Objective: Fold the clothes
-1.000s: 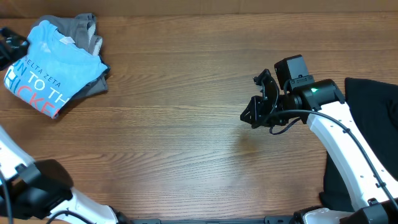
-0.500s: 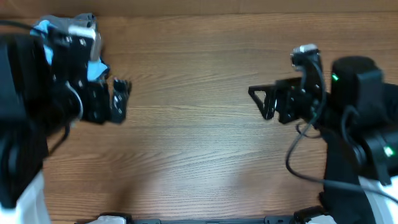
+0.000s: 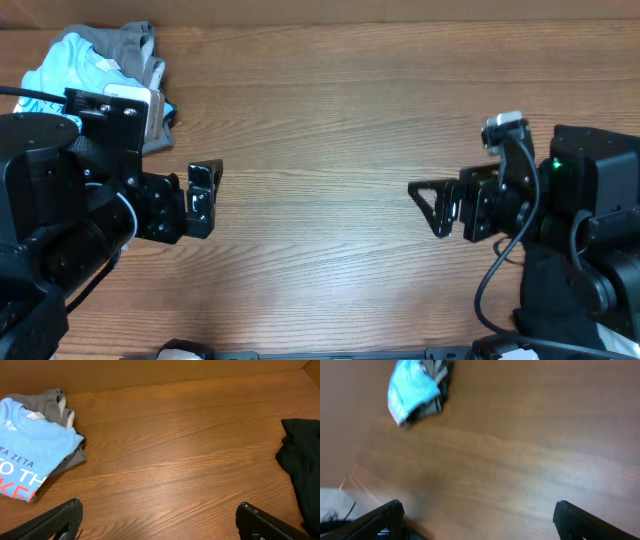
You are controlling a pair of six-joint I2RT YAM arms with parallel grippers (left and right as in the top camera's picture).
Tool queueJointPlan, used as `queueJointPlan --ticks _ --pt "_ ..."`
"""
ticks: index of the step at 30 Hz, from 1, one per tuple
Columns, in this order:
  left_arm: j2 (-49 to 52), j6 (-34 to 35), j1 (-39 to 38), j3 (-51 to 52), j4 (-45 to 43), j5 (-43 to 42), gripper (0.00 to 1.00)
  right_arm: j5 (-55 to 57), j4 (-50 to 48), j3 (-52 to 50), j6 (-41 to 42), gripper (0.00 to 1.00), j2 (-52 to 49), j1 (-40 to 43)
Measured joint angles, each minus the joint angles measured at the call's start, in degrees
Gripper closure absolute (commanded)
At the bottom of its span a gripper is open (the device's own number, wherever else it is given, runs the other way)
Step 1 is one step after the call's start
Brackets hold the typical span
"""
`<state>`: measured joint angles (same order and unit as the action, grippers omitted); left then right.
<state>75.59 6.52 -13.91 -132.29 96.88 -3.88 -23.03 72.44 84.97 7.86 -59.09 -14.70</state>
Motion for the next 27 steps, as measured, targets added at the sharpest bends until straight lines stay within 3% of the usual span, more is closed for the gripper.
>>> queueJointPlan --ticks 10,18,27 --pt "1.46 0.66 0.0 0.07 0.0 -0.17 0.0 0.37 3.43 0.0 -0.04 0.0 -0.55 0.0" --pt "2.34 0.66 0.0 0.28 0.0 -0.17 0.0 6.73 -9.33 -0.02 -0.9 0.0 0.17 -0.68" --pt "2.43 0.66 0.0 0.33 -0.02 -0.17 0.0 17.73 -28.04 -4.66 -5.49 0.0 9.05 -0.76"
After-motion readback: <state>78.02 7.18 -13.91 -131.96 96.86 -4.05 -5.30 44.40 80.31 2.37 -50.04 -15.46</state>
